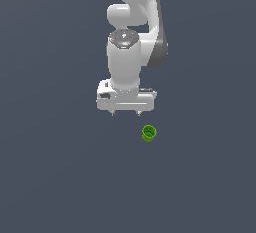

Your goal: Pick up the object and move it to a goal position.

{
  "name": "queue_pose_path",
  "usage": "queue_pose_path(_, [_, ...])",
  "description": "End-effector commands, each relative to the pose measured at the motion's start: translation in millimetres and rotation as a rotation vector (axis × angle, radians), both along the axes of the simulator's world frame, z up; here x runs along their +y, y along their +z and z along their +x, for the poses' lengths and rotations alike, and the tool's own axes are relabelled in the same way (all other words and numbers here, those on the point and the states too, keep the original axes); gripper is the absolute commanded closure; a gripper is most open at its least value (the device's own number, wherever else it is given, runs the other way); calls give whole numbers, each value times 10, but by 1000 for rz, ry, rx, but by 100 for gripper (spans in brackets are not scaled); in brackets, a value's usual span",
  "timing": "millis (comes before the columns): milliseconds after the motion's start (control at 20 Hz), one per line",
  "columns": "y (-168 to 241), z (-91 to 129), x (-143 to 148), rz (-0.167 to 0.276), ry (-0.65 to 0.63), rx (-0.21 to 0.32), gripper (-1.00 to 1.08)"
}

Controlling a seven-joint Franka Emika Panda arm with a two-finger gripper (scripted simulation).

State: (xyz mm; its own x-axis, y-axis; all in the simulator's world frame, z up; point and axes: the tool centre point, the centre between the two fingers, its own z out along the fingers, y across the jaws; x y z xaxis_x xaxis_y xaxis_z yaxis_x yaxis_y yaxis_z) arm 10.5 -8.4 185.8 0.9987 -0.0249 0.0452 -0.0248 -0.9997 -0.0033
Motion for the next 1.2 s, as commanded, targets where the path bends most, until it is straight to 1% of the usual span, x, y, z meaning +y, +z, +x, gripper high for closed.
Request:
queue_pose_path(0, [0, 0, 0, 0, 0, 0, -92])
queue_pose_path(500, [-162, -60, -26, -14, 43, 22, -92])
queue_pose_path(750, [-168, -56, -15, -14, 48, 22, -92])
queue_pose_path(950, [-239, -22, 83, -16, 91, 25, -92])
queue_pose_path(1150, [-381, 38, 282, -19, 176, 30, -92])
